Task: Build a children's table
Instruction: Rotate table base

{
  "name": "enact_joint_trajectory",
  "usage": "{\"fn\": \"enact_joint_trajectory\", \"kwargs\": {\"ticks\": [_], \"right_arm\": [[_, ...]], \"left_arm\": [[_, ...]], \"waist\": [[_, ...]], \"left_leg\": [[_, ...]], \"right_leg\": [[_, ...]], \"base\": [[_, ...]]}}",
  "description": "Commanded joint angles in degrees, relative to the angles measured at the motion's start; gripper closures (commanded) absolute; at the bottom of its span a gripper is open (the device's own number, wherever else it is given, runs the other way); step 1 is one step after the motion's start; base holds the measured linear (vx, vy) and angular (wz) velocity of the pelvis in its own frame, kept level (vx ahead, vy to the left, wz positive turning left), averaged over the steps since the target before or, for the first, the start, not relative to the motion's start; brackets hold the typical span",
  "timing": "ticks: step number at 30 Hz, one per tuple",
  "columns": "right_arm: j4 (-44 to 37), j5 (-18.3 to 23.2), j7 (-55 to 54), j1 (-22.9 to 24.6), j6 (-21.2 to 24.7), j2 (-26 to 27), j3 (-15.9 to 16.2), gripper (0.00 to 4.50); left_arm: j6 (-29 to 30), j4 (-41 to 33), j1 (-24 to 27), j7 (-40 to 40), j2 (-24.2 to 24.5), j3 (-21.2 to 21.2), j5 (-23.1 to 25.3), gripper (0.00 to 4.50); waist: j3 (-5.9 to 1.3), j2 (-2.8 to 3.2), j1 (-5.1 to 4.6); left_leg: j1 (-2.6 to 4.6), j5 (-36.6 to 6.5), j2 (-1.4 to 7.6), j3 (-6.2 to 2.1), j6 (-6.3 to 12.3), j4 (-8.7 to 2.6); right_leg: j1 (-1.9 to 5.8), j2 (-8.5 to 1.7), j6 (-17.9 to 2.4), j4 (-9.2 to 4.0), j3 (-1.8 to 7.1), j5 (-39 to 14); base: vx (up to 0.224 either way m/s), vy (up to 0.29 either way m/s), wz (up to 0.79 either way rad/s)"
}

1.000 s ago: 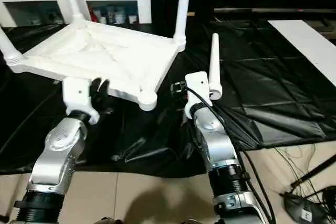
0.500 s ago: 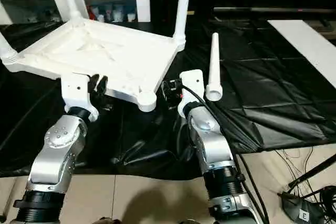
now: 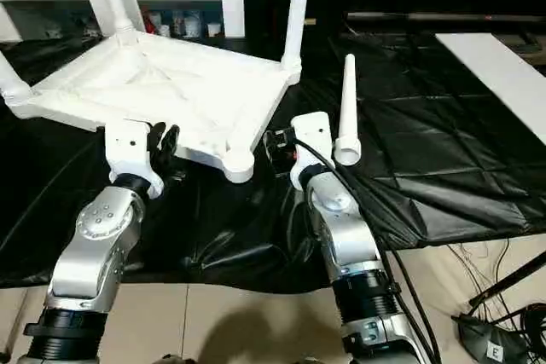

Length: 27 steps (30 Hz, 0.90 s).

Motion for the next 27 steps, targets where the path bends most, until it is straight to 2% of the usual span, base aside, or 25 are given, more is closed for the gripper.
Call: {"fn": "enact_joint_trajectory", "kwargs": {"ticks": [1, 2, 3, 4, 5, 6, 7, 8, 9, 12, 13, 14, 15, 16, 17, 18, 19, 20, 21, 22, 23, 24, 25, 26, 27], "right_arm": [[-0.9, -0.4, -0.3, 0.7, -0.3, -0.3, 0.0, 0.51], [-0.9, -0.4, -0.3, 0.7, -0.3, -0.3, 0.0, 0.51], [-0.8, -0.4, -0.3, 0.7, -0.2, -0.3, 0.1, 0.51], [-0.8, -0.4, -0.3, 0.6, -0.2, -0.3, 0.2, 0.51], [-0.8, -0.3, -0.3, 0.6, -0.1, -0.4, 0.2, 0.51], [-0.7, -0.4, -0.3, 0.6, -0.2, -0.4, 0.2, 0.51], [-0.7, -0.4, -0.2, 0.6, -0.2, -0.4, 0.3, 0.51], [-0.7, -0.4, -0.2, 0.6, -0.2, -0.4, 0.3, 0.51], [-0.7, -0.5, -0.1, 0.7, -0.2, -0.4, 0.4, 0.51], [-0.6, -0.9, 0.5, 0.6, 0.0, -0.7, 1.0, 0.51], [-0.4, -1.4, 0.5, 0.6, -0.1, -1.0, 1.5, 0.51], [-0.3, -1.9, 0.5, 0.5, -0.1, -1.2, 1.9, 0.51], [-0.2, -2.3, 0.6, 0.5, 0.0, -1.3, 2.4, 0.51], [-0.1, -2.3, 0.8, 0.4, 0.0, -1.3, 2.6, 0.51], [-0.1, -2.2, 0.8, 0.4, 0.0, -1.2, 2.6, 0.51], [0.0, -1.7, 1.0, 0.5, -0.2, -1.0, 2.4, 0.51], [0.0, -1.5, 1.0, 0.5, -0.4, -0.9, 2.2, 0.51], [0.0, -1.6, 0.7, 0.5, -1.0, -0.8, 2.2, 0.51], [-0.1, -0.7, 0.4, 0.7, -1.0, -0.3, 1.3, 0.51], [0.0, 0.0, 0.0, 0.5, -0.2, 0.0, 0.5, 0.51], [0.1, 0.1, -0.2, 0.4, 0.1, 0.1, 0.3, 0.51], [0.4, 0.2, -0.6, 0.0, 1.0, 0.2, -0.3, 0.51], [0.4, 0.4, -0.9, -0.1, 1.7, 0.2, -0.7, 0.51], [0.4, 1.0, -1.4, -0.3, 2.4, 0.5, -1.4, 0.51], [0.3, 1.1, -1.9, -0.4, 2.7, 0.5, -1.8, 0.51]], "left_arm": [[0.8, -0.4, -1.1, -0.4, 0.1, -0.3, -0.3, 3.44], [0.9, -0.4, -1.1, -0.4, 0.1, -0.3, -0.3, 3.44], [1.0, -0.4, -1.1, -0.4, 0.1, -0.4, -0.4, 3.44], [1.1, -0.4, -1.2, -0.4, 0.1, -0.4, -0.4, 3.44], [1.1, -0.4, -1.2, -0.4, 0.1, -0.4, -0.4, 3.44], [1.1, -0.4, -1.2, -0.4, 0.1, -0.4, -0.4, 3.44], [1.2, -0.3, -1.2, -0.5, 0.1, -0.4, -0.4, 3.44], [1.2, -0.3, -1.3, -0.5, 0.1, -0.4, -0.4, 3.44], [1.2, -0.2, -1.4, -0.5, 0.1, -0.4, -0.4, 3.44], [1.2, -0.1, -1.4, -0.4, 0.1, -0.4, -0.4, 3.44], [1.2, -0.1, -1.5, -0.4, 0.1, -0.4, -0.4, 3.44], [1.2, 0.0, -1.5, -0.4, 0.1, -0.4, -0.4, 3.44], [1.2, 0.0, -1.5, -0.4, 0.2, -0.4, -0.3, 3.44], [1.2, 0.1, -1.6, -0.4, 0.2, -0.4, -0.3, 3.44], [1.2, 0.1, -1.6, -0.4, 0.2, -0.4, -0.3, 3.44], [1.1, 0.2, -1.6, -0.3, 0.2, -0.5, -0.4, 3.44], [1.1, 0.2, -1.7, -0.2, 0.2, -0.5, -0.4, 3.44], [1.0, 0.2, -1.7, -0.2, 0.2, -0.6, -0.4, 3.44], [1.0, 0.2, -1.6, -0.2, 0.2, -0.6, -0.4, 3.44], [1.0, 0.2, -1.6, -0.2, 0.3, -0.6, -0.4, 3.44], [1.0, 0.2, -1.6, -0.1, 0.3, -0.6, -0.4, 3.44], [1.0, 0.2, -1.5, -0.2, 0.3, -0.6, -0.3, 3.44], [0.9, 0.2, -1.4, -0.2, 0.3, -0.6, -0.3, 3.44], [0.9, 0.2, -1.3, -0.3, 0.4, -0.8, -0.4, 3.44], [0.9, 0.3, -1.3, -0.4, 0.5, -0.9, -0.4, 3.44]], "waist": [[-2.45, 0.86, -1.09], [-2.24, 0.76, -2.15], [-2.08, 1.51, -1.90], [-2.23, 1.52, -2.67], [-2.44, 1.30, -2.98], [-2.93, 0.68, -3.35], [-3.24, 0.51, -3.37], [-3.69, 0.27, -3.19], [-4.12, 0.53, -2.97], [-4.90, 0.91, -3.03], [-5.10, 1.02, -3.04], [-5.25, 0.35, -2.44], [-6.24, 1.20, -2.20], [-6.59, 2.02, -2.25], [-6.30, 2.10, -2.68], [-6.21, 2.35, -3.24], [-5.99, 2.52, -3.44], [-6.28, 3.20, -4.51], [-6.25, 2.70, -5.48], [-5.38, 1.93, -4.46], [-5.15, 1.41, -3.86], [-4.88, -1.11, -3.10], [-4.60, -3.37, -1.62], [-5.14, -3.26, 1.06], [-5.13, -3.71, 1.49]], "left_leg": [[5.28, -41.5, 0.07, -0.87, -0.78, -3.61], [4.71, -43.4, 0.49, -1.48, -0.59, -4.16], [3.90, -45.6, 1.22, -1.80, -0.51, -5.51], [4.10, -46.8, 1.23, -2.08, -0.73, -5.75], [4.35, -45.6, 0.78, -1.98, -0.77, -5.29], [4.33, -40.3, -0.54, -1.48, -0.65, -4.01], [3.79, -36.9, -1.00, -1.23, -0.14, -3.75], [2.24, -30.4, -1.26, -0.89, 0.98, -3.70], [1.23, -25.9, -1.15, -0.80, 1.80, -3.90], [1.94, -20.2, -0.60, -0.69, 3.85, -4.38], [2.04, -18.8, -0.61, -0.62, 4.41, -4.33], [-4.82, -11.6, -2.86, -1.90, 12.02, -2.76], [-3.46, -3.8, -3.29, -2.69, 17.45, -1.34], [-3.06, 3.7, -3.81, -3.40, 21.74, -0.59], [-2.40, 6.8, -3.98, -4.11, 23.82, -0.51], [-0.03, 11.8, -4.18, -5.85, 27.70, -0.36], [1.73, 13.5, -3.95, -7.26, 30.03, -0.52], [7.38, 17.3, -2.46, -11.93, 36.52, -0.35], [12.54, 19.5, 4.99, -14.25, 35.27, -0.41], [10.96, 17.8, 5.99, -13.50, 34.68, -1.38], [10.71, 15.6, 5.42, -12.72, 33.23, -1.58], [8.70, 6.7, 0.40, -9.02, 25.98, -0.60], [2.92, 0.4, -5.68, -5.35, 21.80, 2.49], [-1.21, -9.6, -8.13, -4.19, 16.24, 8.11], [-4.71, -5.6, -7.81, -4.96, 11.81, 10.21]], "right_leg": [[-0.01, -0.02, -2.1, -7.46, -2.18, -41.3], [1.97, 0.03, -1.2, -7.07, -3.63, -39.7], [3.64, -0.44, -1.4, -5.37, -3.21, -37.1], [4.04, -0.86, -2.4, -4.79, -3.07, -35.6], [3.92, -1.26, -2.7, -5.54, -2.89, -36.7], [3.82, -2.23, -3.0, -7.01, -2.47, -40.8], [4.25, -2.70, -3.3, -7.22, -2.00, -42.0], [5.31, -3.11, -4.1, -6.97, -1.12, -42.1], [6.05, -3.10, -4.9, -6.58, -0.83, -40.2], [6.03, -1.87, -11.7, -4.80, -0.65, -25.5], [6.17, -1.75, -13.2, -4.43, -0.68, -22.2], [11.09, -3.93, -9.8, -5.11, -2.74, -20.6], [10.22, -4.53, -10.7, -5.26, -3.94, -16.1], [10.42, -3.25, -11.6, -4.54, -5.27, -10.8], [9.87, -2.21, -11.9, -4.17, -5.90, -9.1], [9.11, -0.37, -11.7, -3.25, -6.93, -7.6], [8.20, 0.66, -11.1, -2.46, -7.16, -8.0], [3.61, 2.47, -8.5, 1.24, -7.17, -11.5], [-3.07, 0.10, -5.4, 6.02, -3.03, -15.2], [-4.45, -1.57, -2.1, 7.95, -0.61, -11.8], [-5.02, -2.25, -1.5, 7.92, 0.45, -9.5], [-2.56, -3.37, -3.6, 2.96, 2.98, -2.2], [4.13, -3.49, -5.6, -0.13, 6.50, -1.7], [9.24, -7.40, -8.6, -2.81, 11.81, -10.8], [11.73, -6.05, -8.5, -1.02, 10.99, -4.9]], "base": [[0.000, 0.000, 0.00], [0.013, 0.021, -0.24], [0.061, 0.029, -0.27], [0.085, 0.038, -0.38], [0.061, 0.025, -0.20], [0.052, 0.018, -0.15], [0.051, 0.008, -0.10], [0.051, 0.008, -0.10], [0.058, -0.003, -0.10], [0.097, -0.004, -0.03], [0.104, 0.004, 0.12], [0.104, 0.004, 0.12], [0.109, 0.013, 0.43], [0.148, 0.016, 0.67], [0.148, 0.016, 0.67], [0.181, 0.000, 0.70], [0.190, -0.033, 0.64], [0.190, -0.033, 0.64], [0.167, -0.075, 0.41], [0.113, -0.112, 0.12], [0.113, -0.112, 0.12], [0.067, -0.128, 0.03], [0.099, -0.088, 0.21], [0.099, -0.088, 0.21], [0.139, -0.076, 0.19]]}}
